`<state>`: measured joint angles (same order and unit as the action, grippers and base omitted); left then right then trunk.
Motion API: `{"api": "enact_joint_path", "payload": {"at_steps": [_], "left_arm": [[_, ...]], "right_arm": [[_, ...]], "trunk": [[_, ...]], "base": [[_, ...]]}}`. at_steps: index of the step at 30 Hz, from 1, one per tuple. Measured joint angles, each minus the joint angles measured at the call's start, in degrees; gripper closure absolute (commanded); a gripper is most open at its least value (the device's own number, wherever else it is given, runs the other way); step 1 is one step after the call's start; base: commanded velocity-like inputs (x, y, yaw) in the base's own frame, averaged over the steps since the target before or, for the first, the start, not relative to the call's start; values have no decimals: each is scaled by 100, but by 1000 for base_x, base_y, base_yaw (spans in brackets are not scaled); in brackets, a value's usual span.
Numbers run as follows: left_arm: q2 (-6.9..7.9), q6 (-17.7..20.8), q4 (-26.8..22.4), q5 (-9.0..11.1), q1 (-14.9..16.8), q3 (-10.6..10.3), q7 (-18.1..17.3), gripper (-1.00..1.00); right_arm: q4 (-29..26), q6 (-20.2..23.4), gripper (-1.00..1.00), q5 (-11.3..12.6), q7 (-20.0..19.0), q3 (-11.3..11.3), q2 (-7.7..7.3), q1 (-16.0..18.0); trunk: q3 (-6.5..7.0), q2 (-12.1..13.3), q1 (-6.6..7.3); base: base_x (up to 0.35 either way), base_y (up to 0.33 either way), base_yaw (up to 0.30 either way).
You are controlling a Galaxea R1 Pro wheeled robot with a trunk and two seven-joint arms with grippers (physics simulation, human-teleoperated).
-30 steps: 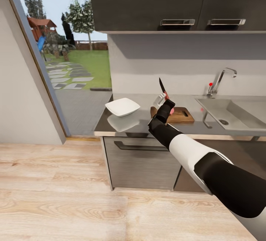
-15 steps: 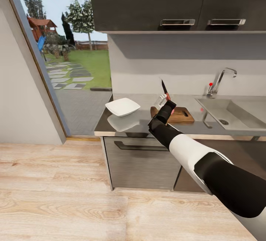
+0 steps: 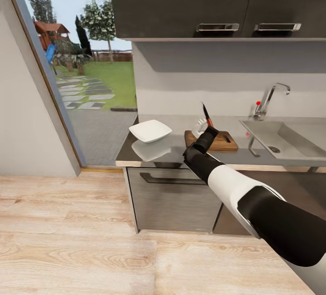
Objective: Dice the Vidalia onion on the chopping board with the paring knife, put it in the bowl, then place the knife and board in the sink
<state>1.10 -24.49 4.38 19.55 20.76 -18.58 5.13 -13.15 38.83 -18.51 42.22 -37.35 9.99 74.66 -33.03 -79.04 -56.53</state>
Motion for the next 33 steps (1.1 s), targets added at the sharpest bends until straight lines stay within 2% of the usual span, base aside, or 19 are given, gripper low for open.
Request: {"api": "enact_joint_path", "payload": {"at_steps": [14,17,21,23,25,27,33], "left_arm": [[2,1,0,0,0,0,0,-100],[1,1,0,0,0,0,0,-100],[6,1,0,0,0,0,0,-100],[-5,9,0,0,0,0,0,-100],[-1,9,0,0,0,0,0,-100],[7,9,0,0,0,0,0,-100],[14,9,0,0,0,0,0,-100]], "right_arm": [[-16,370,100,118,-2,72,0,0],[-21,412,100,260,-3,74,0,0],[-26,426,100,561,-1,70,0,0],[-90,488,100,634,-62,10,-65,-1],[-154,553,100,628,-125,-52,-69,-3],[-218,619,100,556,-192,-116,-3,-6],[-78,488,100,445,10,14,0,-9]], "trunk": [[0,0,0],[0,0,0],[0,0,0],[0,0,0],[0,0,0],[0,0,0],[0,0,0]], "base": [[0,0,0],[0,0,0],[0,0,0],[0,0,0],[0,0,0],[0,0,0],[0,0,0]]}}
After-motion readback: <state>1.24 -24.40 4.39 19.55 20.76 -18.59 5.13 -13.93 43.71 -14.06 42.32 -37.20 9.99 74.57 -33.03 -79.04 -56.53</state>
